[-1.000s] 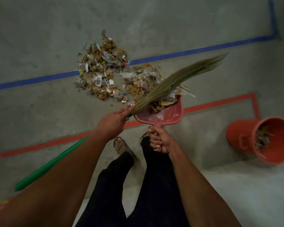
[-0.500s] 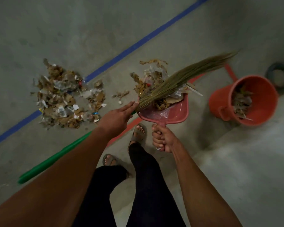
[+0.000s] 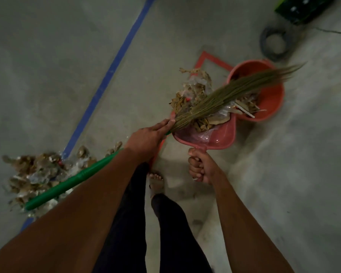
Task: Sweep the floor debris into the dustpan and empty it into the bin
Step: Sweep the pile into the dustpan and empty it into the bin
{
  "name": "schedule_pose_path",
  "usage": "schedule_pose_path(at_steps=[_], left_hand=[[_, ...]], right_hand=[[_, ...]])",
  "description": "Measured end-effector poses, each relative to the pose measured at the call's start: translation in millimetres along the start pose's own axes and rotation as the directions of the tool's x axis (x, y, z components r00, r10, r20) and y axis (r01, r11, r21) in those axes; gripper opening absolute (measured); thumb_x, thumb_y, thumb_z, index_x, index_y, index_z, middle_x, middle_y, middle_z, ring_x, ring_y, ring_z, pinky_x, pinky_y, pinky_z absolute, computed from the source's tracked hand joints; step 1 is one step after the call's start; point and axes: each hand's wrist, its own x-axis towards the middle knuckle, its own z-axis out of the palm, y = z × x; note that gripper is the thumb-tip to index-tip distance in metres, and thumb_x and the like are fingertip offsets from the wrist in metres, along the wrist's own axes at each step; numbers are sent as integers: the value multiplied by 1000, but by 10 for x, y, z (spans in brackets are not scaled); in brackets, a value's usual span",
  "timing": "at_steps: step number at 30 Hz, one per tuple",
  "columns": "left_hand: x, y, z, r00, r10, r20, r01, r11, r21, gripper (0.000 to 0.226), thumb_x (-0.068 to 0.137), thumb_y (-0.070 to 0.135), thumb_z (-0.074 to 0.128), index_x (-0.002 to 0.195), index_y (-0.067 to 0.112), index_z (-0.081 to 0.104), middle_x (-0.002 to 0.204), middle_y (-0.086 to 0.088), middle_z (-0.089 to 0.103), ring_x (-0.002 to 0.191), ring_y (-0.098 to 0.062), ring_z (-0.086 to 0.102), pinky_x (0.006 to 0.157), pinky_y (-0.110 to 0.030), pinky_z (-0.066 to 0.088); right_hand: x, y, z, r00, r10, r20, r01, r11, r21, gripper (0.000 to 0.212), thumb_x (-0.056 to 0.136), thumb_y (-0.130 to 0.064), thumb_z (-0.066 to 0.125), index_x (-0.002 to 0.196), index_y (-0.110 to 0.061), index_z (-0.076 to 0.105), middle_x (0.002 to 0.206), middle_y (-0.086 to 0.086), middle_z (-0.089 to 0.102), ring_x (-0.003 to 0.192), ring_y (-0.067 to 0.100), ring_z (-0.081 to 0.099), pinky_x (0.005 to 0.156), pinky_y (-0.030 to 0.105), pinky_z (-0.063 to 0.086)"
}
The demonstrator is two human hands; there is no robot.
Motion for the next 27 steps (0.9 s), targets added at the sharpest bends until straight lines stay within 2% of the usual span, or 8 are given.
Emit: schedule_pose_path(at_steps=[2, 5, 10, 14, 19, 21, 27], left_hand=[[324, 77, -86, 998, 49, 37, -50, 998, 22, 66, 101, 30, 30, 161, 50, 9, 168, 20, 19, 127, -31, 61, 89, -47, 59], [771, 180, -185, 988, 130, 80, -135, 990, 52, 61, 109, 34, 38, 161, 50, 10, 168, 21, 20, 127, -31, 61, 88, -47, 59], [1432, 364, -319, 960, 239, 145, -256, 961, 108, 60, 110, 31, 39, 162, 46, 12, 168, 20, 18, 126, -31, 60, 83, -44, 59], [1929, 538, -290, 923, 344, 169, -367, 922, 126, 63, 108, 29, 43, 162, 45, 14, 168, 19, 22, 118, -32, 66, 77, -47, 61], [2500, 773, -110, 899, 380, 216, -412, 903, 124, 64, 108, 29, 45, 161, 48, 12, 167, 23, 20, 117, -33, 66, 77, -48, 61], [2701, 851, -7, 891, 392, 227, -428, 893, 138, 67, 108, 29, 45, 161, 48, 10, 168, 23, 19, 118, -31, 66, 78, -45, 61], [3362, 1117, 299, 896, 349, 275, -404, 897, 179, 68, 109, 26, 46, 162, 46, 9, 169, 20, 18, 121, -30, 64, 79, -44, 61]], right_hand=[[-7, -152, -80, 998, -48, -39, 50, 997, 58, 39, 95, -12, 49, 75, -21, 18, 45, -2, 11, 31, 9, 8, 37, 18, 10], [-14, -360, -167, 991, -90, -101, 105, 983, 152, 40, 92, -12, 54, 75, -22, 19, 45, -3, 12, 29, 8, 11, 37, 19, 10], [49, -653, -321, 967, -142, -212, 193, 950, 245, 33, 87, -20, 62, 66, -23, 36, 46, -5, 15, 30, 7, 13, 38, 19, 9], [104, -857, -559, 955, -165, -247, 246, 905, 346, 33, 89, -22, 59, 67, -23, 35, 44, -6, 18, 30, 6, 14, 35, 18, 11], [219, -1055, -1012, 953, -116, -280, 214, 912, 351, 42, 85, -29, 65, 69, -26, 26, 45, -6, 18, 30, 7, 17, 45, 26, 0], [262, -1142, -1178, 952, -114, -284, 217, 905, 367, 42, 85, -30, 66, 69, -26, 27, 45, -6, 17, 29, 8, 17, 47, 28, -3], [415, -1587, -1772, 953, -71, -294, 207, 862, 462, 35, 91, -23, 57, 64, -25, 34, 44, -7, 18, 29, 7, 16, 39, 22, 6]])
